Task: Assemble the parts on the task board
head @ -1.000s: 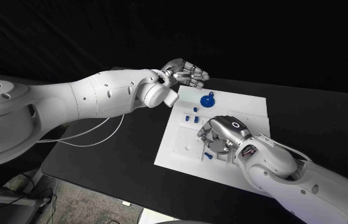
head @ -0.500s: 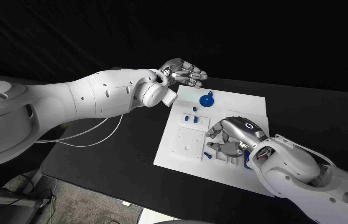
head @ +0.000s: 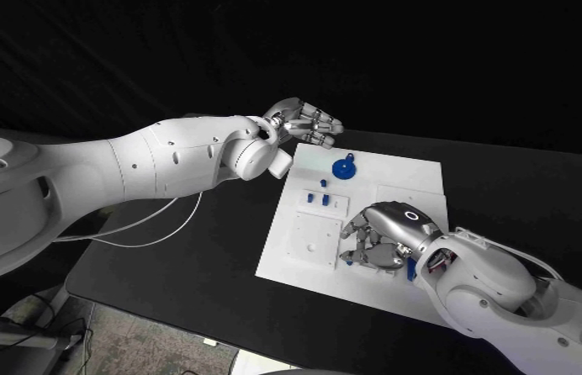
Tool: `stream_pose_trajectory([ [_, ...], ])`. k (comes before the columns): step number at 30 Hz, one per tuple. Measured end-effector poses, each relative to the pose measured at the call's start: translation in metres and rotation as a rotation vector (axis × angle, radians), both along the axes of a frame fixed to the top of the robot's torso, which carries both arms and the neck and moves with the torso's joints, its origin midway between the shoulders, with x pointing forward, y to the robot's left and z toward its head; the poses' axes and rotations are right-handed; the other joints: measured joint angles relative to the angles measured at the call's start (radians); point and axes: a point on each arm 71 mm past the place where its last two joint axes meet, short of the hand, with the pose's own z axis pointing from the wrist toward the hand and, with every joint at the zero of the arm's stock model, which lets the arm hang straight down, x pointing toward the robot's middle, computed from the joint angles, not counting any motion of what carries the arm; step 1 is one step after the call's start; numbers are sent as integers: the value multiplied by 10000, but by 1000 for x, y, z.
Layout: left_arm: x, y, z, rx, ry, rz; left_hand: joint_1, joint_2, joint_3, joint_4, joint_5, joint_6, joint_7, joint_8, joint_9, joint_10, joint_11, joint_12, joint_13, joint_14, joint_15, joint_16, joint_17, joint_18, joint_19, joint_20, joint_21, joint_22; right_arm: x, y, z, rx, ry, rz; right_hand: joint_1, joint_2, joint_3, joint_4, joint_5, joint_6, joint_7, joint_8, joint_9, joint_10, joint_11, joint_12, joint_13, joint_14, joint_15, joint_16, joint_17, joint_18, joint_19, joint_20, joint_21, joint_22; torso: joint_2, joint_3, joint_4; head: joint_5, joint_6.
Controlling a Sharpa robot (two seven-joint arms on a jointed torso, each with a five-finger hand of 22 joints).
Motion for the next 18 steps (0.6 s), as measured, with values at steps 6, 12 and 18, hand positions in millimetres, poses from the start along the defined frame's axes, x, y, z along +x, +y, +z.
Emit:
stream_pose_trajectory([
  [6,0,1,0,8,15,-2,0,0,0,0,0,0,0,0,0,0,0,0,0,0,0,0,0,0,0,0,0,-18,-4,3,-2,-542,21,-66,-145,-145,-232,379,343,105,-129,-1,-6,-1584,-139,4561,4732,-47,-110,1602,2025,0,99,-90,387,910,6,-12,7,-21,-10],
  [12,0,1,-1,12,39,-31,0,0,0,0,0,0,0,0,0,0,0,0,0,0,0,0,0,0,0,0,0,-18,-6,6,-4,-1075,-19,-250,-331,-435,239,1032,385,432,-223,0,4,-1283,-142,6501,7008,260,-76,3168,3955,2,352,30,2334,1274,13,-18,7,-35,-38],
  [18,0,1,-1,16,60,-56,0,0,0,0,0,0,0,0,0,0,0,0,0,0,0,0,0,0,0,0,0,-18,-9,9,-6,-1717,50,-423,-200,-621,509,1476,385,537,-246,-1,30,-931,-139,6860,8173,410,-82,3386,4892,3,379,57,3538,1274,14,-27,13,-53,-70],
])
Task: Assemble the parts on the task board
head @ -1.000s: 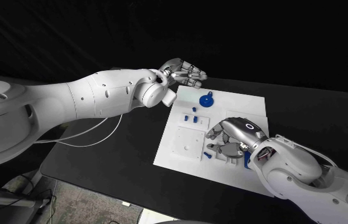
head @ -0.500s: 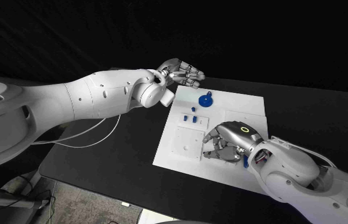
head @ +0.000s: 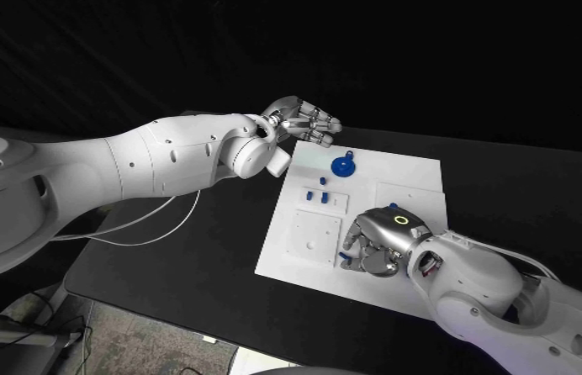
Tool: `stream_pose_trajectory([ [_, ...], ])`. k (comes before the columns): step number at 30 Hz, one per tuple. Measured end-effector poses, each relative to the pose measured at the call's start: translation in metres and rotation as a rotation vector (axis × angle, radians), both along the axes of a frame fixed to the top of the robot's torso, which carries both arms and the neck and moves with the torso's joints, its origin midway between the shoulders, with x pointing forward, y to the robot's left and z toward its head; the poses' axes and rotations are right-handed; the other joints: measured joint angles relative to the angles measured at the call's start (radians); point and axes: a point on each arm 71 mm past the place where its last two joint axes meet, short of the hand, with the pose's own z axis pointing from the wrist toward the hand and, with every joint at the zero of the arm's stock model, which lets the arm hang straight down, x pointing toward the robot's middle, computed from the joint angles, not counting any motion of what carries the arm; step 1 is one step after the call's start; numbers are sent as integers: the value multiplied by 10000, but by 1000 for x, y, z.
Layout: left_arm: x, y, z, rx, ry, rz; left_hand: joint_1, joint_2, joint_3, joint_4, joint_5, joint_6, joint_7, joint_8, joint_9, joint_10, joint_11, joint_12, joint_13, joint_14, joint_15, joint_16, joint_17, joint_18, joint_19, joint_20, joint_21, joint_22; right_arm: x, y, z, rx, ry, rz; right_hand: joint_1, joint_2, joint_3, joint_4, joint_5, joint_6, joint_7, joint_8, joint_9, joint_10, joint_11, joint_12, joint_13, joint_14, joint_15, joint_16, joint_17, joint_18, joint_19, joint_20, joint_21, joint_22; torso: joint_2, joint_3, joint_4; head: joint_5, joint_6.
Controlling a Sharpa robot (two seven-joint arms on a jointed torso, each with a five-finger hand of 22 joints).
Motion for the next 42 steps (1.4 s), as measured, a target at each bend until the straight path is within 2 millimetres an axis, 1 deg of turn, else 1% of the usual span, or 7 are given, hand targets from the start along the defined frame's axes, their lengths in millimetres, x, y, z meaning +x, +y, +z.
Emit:
stream_pose_trajectory([
  [3,0,0,0,3,9,-3,0,0,0,0,0,0,0,0,0,0,0,0,0,0,0,0,0,0,0,0,0,0,0,0,-2,-375,54,-153,-65,-65,312,-15,-160,-24,24,0,0,36,-35,-2,82,0,0,0,98,-1,0,0,218,0,0,-2,0,-4,-7],
  [4,0,1,0,4,12,-4,0,0,0,0,0,0,0,0,0,0,0,0,0,0,0,0,0,0,0,0,0,0,0,0,-3,-497,65,-220,-130,-130,576,-47,-245,-58,56,0,0,35,-35,-40,100,0,0,0,115,-1,0,0,297,-1,0,-2,0,-9,-9],
  [6,0,1,0,6,17,-5,0,0,0,0,0,0,0,0,0,0,0,0,0,0,0,0,0,0,0,0,0,0,0,-1,-4,-642,63,-323,-212,-212,795,-101,-271,-84,82,0,0,35,-35,-40,133,0,0,1,140,0,-7,-7,331,-1,0,-2,-2,-12,-16],
  [8,0,1,0,8,23,-11,0,0,0,0,0,0,0,0,0,0,0,0,0,0,0,0,0,0,0,0,0,1,0,0,-5,-773,46,-431,-211,-211,978,-185,-271,-84,83,0,0,70,0,-40,160,0,0,-37,157,0,-24,-24,373,-1,0,-2,-6,-12,-20],
  [20,0,0,0,17,43,-36,0,0,0,0,0,0,0,0,0,0,0,0,0,0,0,0,0,0,0,0,0,-19,3,1,-9,-1118,-33,-798,-263,-262,1553,-416,-271,-122,46,0,-10,69,2,-40,249,-1,0,-37,200,1,-61,18,461,-2,-2,8,-6,-35,-45],
  [36,-1,0,-1,32,49,-39,0,0,0,0,0,0,0,0,0,0,0,0,0,0,0,0,0,0,0,0,24,-21,2,7,-13,-1112,-17,-794,-357,-246,1654,-422,-359,-120,45,1,-9,104,-33,-40,287,-1,0,-37,213,2,-60,19,528,-4,-3,9,2,-55,-94],
  [42,-1,0,-1,41,50,-40,0,0,0,0,0,0,0,0,0,0,0,0,0,0,0,0,0,0,0,0,42,-28,1,8,-14,-1052,-7,-758,-357,-246,1683,-394,-582,6,-7,1,-9,105,-32,-40,300,-1,0,-37,212,3,-59,19,528,-5,-4,10,-1,-50,-111],
])
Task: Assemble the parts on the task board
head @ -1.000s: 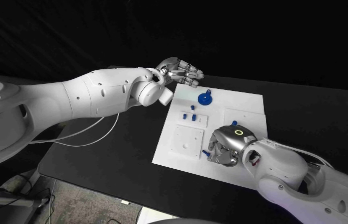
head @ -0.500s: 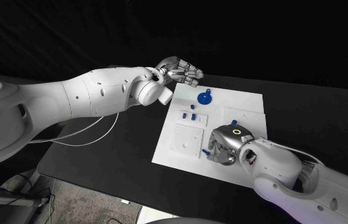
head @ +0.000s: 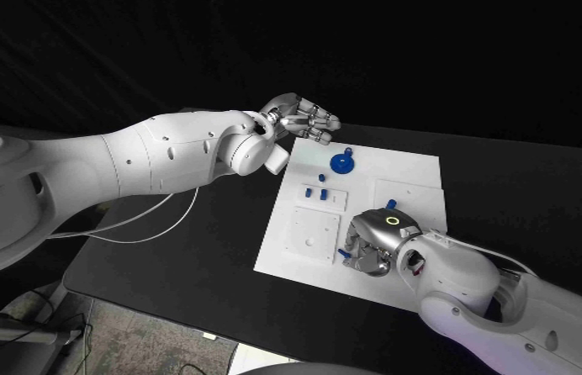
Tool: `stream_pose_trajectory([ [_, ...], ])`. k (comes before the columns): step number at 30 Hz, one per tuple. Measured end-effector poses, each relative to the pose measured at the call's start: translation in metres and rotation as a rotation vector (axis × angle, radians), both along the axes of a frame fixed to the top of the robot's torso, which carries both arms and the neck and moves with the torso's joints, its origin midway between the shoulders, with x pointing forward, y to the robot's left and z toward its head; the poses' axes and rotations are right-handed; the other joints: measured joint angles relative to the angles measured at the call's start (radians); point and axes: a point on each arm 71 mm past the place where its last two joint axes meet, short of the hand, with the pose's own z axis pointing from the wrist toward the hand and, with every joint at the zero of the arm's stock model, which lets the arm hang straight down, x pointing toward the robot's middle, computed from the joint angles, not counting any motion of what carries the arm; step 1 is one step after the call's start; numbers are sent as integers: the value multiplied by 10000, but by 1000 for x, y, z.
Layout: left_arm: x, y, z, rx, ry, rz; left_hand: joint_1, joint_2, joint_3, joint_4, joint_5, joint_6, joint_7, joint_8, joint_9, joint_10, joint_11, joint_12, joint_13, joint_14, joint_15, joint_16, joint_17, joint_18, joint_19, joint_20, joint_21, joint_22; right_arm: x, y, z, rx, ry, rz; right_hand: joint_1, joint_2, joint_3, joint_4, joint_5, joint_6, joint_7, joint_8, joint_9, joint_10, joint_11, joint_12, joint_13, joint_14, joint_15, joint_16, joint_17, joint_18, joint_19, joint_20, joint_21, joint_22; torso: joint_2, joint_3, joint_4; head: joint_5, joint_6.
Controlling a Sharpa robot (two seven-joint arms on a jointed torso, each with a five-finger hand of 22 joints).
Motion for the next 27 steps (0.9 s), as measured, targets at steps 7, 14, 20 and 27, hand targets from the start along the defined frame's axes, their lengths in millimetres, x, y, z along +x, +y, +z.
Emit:
stream_pose_trajectory([
  [7,0,0,0,9,4,0,0,0,0,0,0,0,0,0,0,0,0,0,0,0,0,0,0,0,0,0,0,0,0,1,-1,35,-18,-3,0,0,95,-40,0,36,-36,6,7,1,1,0,-3,0,0,0,-1,0,0,0,0,-1,-4,-1,-2,-12,-9],
  [14,0,0,0,21,10,3,35,34,0,0,0,0,0,0,0,0,0,0,0,0,0,0,0,0,0,0,-1,1,1,1,-1,52,-60,-3,130,120,754,-379,52,72,-1,35,2,3,2,-40,-21,-1,0,-41,-4,147,-55,18,0,-1,-4,0,0,-14,-12],
  [20,0,1,0,41,21,-2,40,40,0,0,0,0,0,0,0,0,0,0,0,0,0,0,0,0,0,0,-1,1,0,1,-2,50,-108,15,146,117,1506,-1072,774,132,58,36,-2,3,3,-40,-21,-1,0,-41,-7,157,-113,36,81,-2,-4,0,0,-15,-27],
  [27,0,2,0,77,37,-4,40,40,0,0,0,0,0,0,0,0,0,0,0,0,0,0,0,0,0,0,-1,2,-1,2,-2,69,-134,97,50,213,2109,-1867,1533,181,107,16,-24,0,5,-86,-48,-1,1,-41,-7,156,-250,1,428,-2,-3,0,-3,-16,-51],
])
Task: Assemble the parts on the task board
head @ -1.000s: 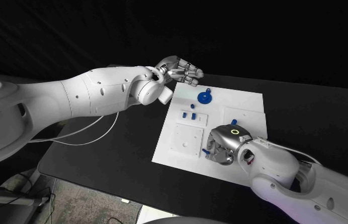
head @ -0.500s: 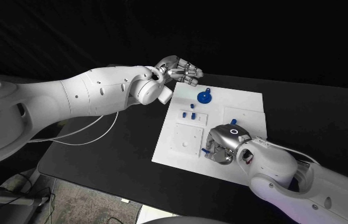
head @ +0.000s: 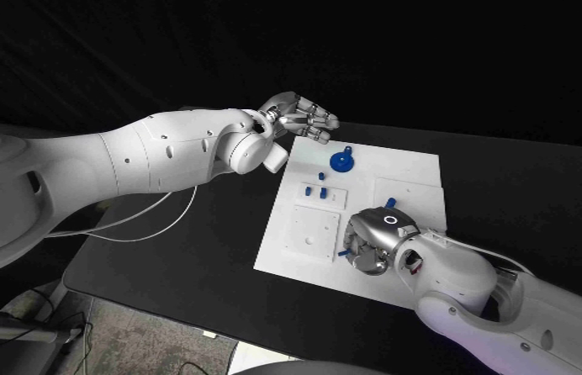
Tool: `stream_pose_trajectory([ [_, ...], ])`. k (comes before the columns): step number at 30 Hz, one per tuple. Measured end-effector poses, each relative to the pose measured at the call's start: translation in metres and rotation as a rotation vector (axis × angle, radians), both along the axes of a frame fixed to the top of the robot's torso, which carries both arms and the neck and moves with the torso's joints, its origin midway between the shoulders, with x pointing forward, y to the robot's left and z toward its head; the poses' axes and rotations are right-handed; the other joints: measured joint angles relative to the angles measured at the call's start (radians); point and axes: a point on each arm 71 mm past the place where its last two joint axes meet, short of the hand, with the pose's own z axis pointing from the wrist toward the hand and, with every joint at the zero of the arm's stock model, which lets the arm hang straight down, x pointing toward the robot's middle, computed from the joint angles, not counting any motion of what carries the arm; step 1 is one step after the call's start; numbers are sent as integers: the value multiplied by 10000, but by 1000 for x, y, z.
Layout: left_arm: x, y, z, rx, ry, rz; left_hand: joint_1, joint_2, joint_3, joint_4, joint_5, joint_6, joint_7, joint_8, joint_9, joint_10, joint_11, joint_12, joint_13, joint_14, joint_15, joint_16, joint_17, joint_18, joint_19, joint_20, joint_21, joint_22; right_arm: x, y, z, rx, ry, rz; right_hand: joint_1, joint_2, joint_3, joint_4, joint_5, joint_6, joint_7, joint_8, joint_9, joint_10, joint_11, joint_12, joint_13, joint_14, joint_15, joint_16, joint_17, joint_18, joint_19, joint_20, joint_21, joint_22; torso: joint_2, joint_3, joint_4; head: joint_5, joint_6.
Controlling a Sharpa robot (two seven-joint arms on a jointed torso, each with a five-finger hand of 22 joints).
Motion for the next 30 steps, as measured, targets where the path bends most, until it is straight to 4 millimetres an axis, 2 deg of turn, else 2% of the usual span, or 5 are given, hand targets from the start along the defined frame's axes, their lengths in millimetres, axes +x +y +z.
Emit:
stream_pose_trajectory([
  [2,0,0,0,11,5,-2,0,0,0,0,0,0,0,0,0,0,0,0,0,0,0,0,0,0,0,0,0,0,0,0,0,12,-10,16,-108,108,7,-164,17,0,0,-18,1,0,0,-47,-11,0,0,0,0,161,-146,39,161,0,0,0,-1,0,-4],
  [5,0,0,0,22,12,-7,0,0,0,0,0,0,0,0,0,0,0,0,0,0,0,0,-1,0,0,0,0,0,0,0,0,20,-27,23,-142,119,-2,-188,-26,0,0,-18,3,-1,0,-86,-44,0,0,-41,-6,162,-161,54,212,0,0,0,-2,-3,-7],
  [18,0,1,-1,73,41,-29,0,0,0,0,0,0,0,0,0,-36,36,0,0,-35,35,0,0,0,0,0,0,-9,0,-2,-1,178,-180,5,-239,22,-302,197,-138,37,-38,-16,17,-1,-2,-86,-72,0,0,-39,-20,162,-196,89,212,-1,0,0,-2,-41,-9],
  [22,0,1,-1,85,46,-39,0,0,0,0,0,0,0,0,0,-35,35,0,0,-35,35,0,0,0,0,0,0,-9,0,-3,-1,326,-282,-23,-262,-1,-391,341,-19,112,-113,-16,16,7,-9,-86,-49,23,-22,-38,-6,161,-140,33,251,-1,1,0,3,-48,0],
  [30,-1,1,-1,104,73,-51,-1,-1,0,0,0,0,0,0,0,-35,35,0,0,-35,35,0,0,-1,0,0,-1,-8,-3,-4,7,785,-594,22,-261,-2,-484,491,94,299,-159,-18,11,92,-93,-85,-26,33,-32,-37,-4,161,-50,-57,305,7,0,-6,5,-88,21],
])
